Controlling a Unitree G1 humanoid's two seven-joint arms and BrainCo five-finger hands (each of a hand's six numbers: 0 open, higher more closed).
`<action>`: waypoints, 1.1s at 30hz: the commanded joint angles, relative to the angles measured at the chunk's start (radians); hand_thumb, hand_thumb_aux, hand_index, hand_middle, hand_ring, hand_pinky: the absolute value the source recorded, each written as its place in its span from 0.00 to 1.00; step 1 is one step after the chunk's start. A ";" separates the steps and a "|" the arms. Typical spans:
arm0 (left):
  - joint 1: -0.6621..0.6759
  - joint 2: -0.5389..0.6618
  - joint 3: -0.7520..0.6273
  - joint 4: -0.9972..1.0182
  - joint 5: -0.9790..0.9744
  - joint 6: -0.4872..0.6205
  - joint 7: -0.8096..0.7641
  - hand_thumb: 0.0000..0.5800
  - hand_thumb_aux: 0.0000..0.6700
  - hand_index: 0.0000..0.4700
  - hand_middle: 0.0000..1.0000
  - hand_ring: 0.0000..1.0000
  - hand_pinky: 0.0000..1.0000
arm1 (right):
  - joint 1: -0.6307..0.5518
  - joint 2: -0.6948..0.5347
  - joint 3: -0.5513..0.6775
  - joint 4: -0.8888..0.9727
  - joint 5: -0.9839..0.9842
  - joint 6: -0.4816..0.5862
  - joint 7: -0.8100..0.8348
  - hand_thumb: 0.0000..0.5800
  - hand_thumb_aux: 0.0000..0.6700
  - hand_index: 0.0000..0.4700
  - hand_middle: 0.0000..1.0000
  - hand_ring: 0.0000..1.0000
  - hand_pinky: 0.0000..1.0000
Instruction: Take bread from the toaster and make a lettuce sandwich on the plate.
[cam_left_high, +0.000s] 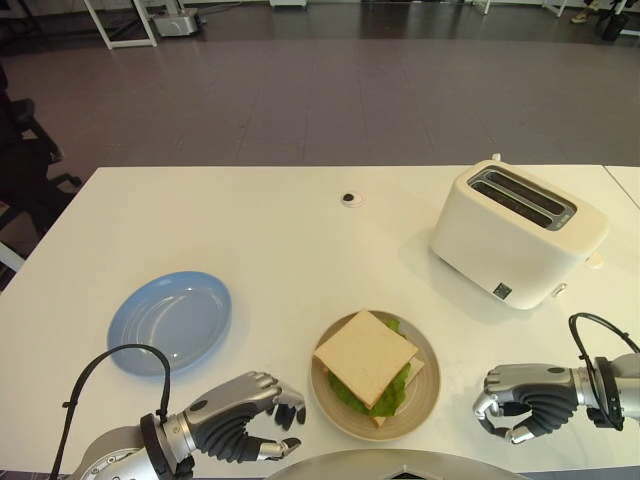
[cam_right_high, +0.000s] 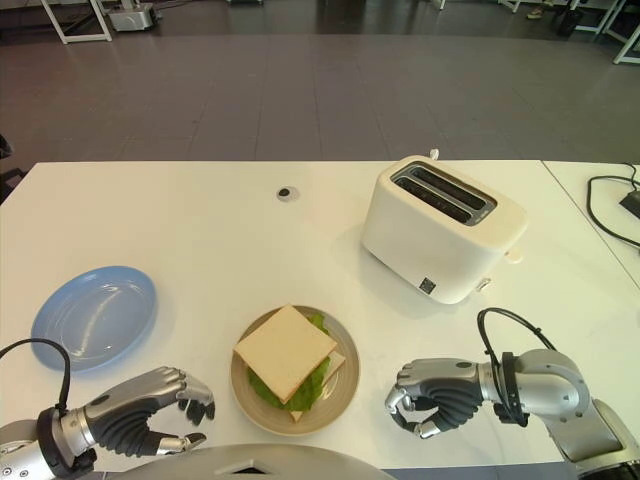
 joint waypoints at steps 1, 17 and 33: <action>-0.017 0.015 -0.040 0.006 0.076 0.044 -0.081 1.00 1.00 1.00 1.00 1.00 1.00 | -0.020 0.059 0.055 0.045 -0.182 -0.041 -0.093 1.00 1.00 1.00 1.00 1.00 1.00; -0.425 -0.173 -0.293 0.313 0.731 -0.001 0.176 1.00 1.00 1.00 1.00 1.00 1.00 | -0.180 0.320 0.308 0.269 -0.524 -0.041 -0.463 1.00 1.00 1.00 1.00 1.00 1.00; -1.101 -0.295 -0.432 0.973 0.750 -0.040 0.371 1.00 1.00 1.00 1.00 1.00 1.00 | -0.796 0.578 0.481 0.941 -0.685 0.109 -0.878 1.00 1.00 1.00 0.91 0.91 0.91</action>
